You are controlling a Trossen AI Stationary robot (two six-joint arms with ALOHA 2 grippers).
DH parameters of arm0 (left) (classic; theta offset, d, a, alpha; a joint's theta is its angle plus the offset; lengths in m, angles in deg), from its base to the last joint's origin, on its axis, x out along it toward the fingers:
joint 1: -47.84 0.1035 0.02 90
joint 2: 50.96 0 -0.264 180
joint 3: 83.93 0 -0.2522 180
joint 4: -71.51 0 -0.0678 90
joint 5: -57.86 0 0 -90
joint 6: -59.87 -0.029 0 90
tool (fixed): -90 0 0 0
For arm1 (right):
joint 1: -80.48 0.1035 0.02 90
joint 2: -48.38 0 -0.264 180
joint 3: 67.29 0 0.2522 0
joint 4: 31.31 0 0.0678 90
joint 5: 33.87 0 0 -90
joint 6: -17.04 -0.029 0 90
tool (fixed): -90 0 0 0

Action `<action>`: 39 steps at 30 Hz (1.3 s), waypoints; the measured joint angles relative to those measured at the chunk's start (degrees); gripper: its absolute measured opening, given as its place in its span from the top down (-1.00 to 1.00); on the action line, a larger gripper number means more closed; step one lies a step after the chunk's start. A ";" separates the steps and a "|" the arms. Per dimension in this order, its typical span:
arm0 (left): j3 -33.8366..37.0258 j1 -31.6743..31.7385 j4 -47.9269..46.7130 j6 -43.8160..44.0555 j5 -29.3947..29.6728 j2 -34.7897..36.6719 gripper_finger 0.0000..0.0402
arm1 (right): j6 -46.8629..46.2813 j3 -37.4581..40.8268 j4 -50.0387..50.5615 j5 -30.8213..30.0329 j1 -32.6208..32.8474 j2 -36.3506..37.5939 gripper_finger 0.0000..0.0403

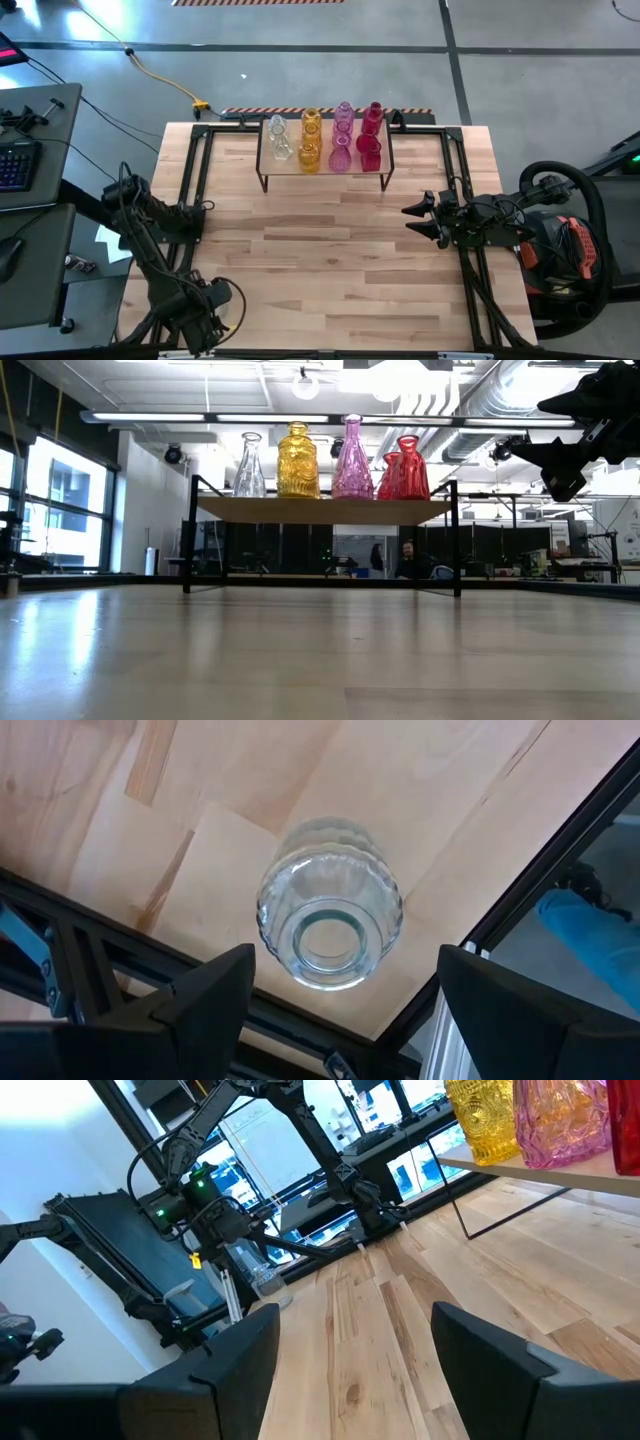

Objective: Sort vases onto shelf
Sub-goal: Put the transparent vase aligned with the other transparent vases on the shelf

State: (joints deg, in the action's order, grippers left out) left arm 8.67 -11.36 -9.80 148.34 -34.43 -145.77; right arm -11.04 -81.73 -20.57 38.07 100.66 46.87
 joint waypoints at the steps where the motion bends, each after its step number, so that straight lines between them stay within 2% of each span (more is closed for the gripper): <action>1: 0.00 -0.08 -0.04 0.02 0.28 0.00 -0.51 | 0.00 0.00 -0.01 0.00 -0.01 0.00 -0.22; 8: 0.97 -0.07 0.80 -0.04 0.66 0.00 -0.51 | 0.00 0.00 0.00 0.00 -0.01 -0.02 -0.22; 12: 3.18 -0.11 4.92 -0.02 0.26 0.00 -0.51 | 0.00 0.00 -0.01 0.00 -0.01 0.00 -0.22; 21: 3.37 -0.13 4.66 0.93 0.24 0.92 -0.49 | 0.00 0.00 0.00 0.00 -0.01 -0.01 -0.22; 32: 3.52 -0.11 4.39 0.98 -0.02 1.38 -0.22 | 0.00 0.00 0.00 0.00 -0.02 -0.01 -0.22; 39: 3.52 -0.11 3.99 0.37 -0.04 1.38 0.02 | 0.00 0.00 0.00 0.00 -0.01 0.00 -0.22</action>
State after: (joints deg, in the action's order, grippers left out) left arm 12.18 -11.47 -5.80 148.71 -34.47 -144.39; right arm -11.04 -81.73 -20.58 38.07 100.65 46.87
